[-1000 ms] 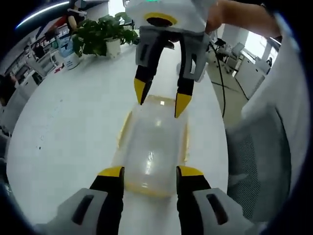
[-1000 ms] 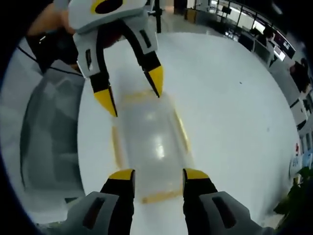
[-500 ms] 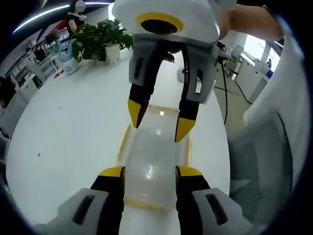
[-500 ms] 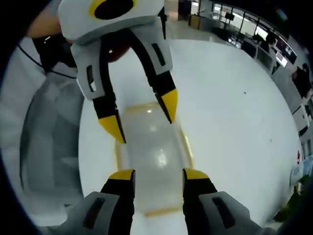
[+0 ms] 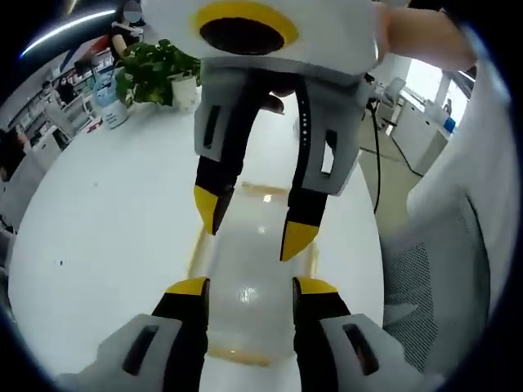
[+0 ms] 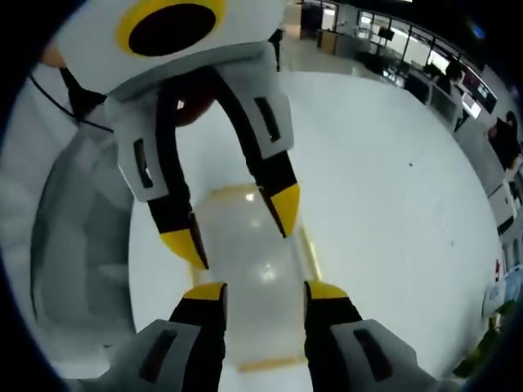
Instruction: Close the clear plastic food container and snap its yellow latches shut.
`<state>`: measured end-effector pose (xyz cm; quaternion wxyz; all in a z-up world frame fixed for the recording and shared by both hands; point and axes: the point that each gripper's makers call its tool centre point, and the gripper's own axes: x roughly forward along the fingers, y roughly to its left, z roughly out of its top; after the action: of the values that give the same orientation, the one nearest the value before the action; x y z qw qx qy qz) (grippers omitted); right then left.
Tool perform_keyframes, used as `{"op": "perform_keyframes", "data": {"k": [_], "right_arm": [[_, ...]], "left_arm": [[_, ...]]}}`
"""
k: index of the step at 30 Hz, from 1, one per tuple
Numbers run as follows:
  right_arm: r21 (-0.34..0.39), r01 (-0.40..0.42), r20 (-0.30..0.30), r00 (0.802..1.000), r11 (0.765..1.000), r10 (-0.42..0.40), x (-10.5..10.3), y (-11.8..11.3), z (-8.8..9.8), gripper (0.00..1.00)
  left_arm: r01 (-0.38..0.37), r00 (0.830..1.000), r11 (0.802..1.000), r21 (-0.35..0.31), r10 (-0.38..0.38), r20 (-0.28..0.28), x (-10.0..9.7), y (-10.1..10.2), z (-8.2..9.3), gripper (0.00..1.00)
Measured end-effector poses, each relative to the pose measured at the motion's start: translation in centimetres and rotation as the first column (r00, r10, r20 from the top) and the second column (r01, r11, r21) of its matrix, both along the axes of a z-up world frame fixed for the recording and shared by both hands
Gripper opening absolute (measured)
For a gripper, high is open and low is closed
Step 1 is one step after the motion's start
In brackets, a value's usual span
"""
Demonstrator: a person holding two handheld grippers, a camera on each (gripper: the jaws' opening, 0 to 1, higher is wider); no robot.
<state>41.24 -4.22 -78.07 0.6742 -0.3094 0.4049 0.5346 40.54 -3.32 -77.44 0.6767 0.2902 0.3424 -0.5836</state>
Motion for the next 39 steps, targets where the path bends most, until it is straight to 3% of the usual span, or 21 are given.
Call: {"op": "perform_keyframes", "data": {"k": [14, 26, 39], "right_arm": [[0.013, 0.006, 0.005, 1.0, 1.0, -0.006, 0.9, 0.4, 0.0, 0.35], [0.01, 0.005, 0.009, 1.0, 1.0, -0.005, 1.8, 0.4, 0.1, 0.36], [-0.005, -0.016, -0.021, 1.0, 1.0, 0.015, 2.3, 0.5, -0.4, 0.4]], "left_arm": [[-0.049, 0.999, 0.998, -0.03, 0.049, -0.024, -0.6, -0.2, -0.1, 0.41], [-0.048, 0.999, 0.998, -0.028, 0.048, -0.014, -2.0, -0.3, -0.2, 0.41], [-0.007, 1.0, 1.0, 0.024, 0.006, 0.025, -3.2, -0.3, -0.8, 0.44]]}}
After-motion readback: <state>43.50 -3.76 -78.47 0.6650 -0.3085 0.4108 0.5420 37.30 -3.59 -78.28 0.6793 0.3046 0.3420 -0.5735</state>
